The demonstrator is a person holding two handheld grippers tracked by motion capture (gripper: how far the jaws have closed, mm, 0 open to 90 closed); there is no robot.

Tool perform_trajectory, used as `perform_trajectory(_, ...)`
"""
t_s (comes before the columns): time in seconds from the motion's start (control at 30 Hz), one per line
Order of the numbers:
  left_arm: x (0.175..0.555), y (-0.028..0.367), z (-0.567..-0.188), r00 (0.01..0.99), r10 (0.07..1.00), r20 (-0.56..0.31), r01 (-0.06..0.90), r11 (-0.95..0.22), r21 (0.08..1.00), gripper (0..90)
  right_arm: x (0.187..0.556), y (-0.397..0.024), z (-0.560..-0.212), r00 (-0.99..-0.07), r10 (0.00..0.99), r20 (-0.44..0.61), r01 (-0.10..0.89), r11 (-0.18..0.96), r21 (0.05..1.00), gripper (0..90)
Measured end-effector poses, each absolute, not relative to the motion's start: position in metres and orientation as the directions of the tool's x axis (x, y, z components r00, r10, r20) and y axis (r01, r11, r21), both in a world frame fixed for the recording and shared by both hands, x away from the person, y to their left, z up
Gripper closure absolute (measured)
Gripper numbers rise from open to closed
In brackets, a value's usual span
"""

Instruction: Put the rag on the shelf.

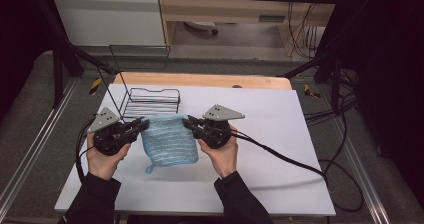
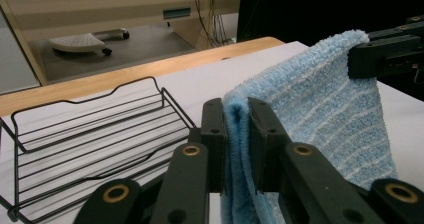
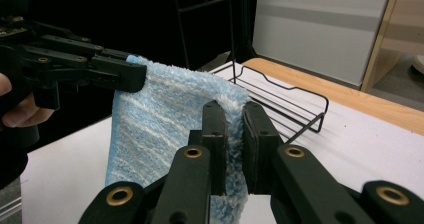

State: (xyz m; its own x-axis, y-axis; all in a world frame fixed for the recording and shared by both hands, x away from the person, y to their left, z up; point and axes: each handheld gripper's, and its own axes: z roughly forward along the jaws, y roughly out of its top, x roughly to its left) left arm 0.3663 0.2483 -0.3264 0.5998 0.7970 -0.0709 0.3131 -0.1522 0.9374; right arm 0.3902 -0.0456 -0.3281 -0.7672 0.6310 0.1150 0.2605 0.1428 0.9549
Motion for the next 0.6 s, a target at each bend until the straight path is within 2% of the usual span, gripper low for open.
perform_trajectory(0.6,0.372,0.261,-0.296,0.577,0.814,-0.073,0.239,-0.083,0.967,78.7,0.395,-0.030,-0.292,-0.765,0.641,0.063,0.163,0.099,0.982,82.8)
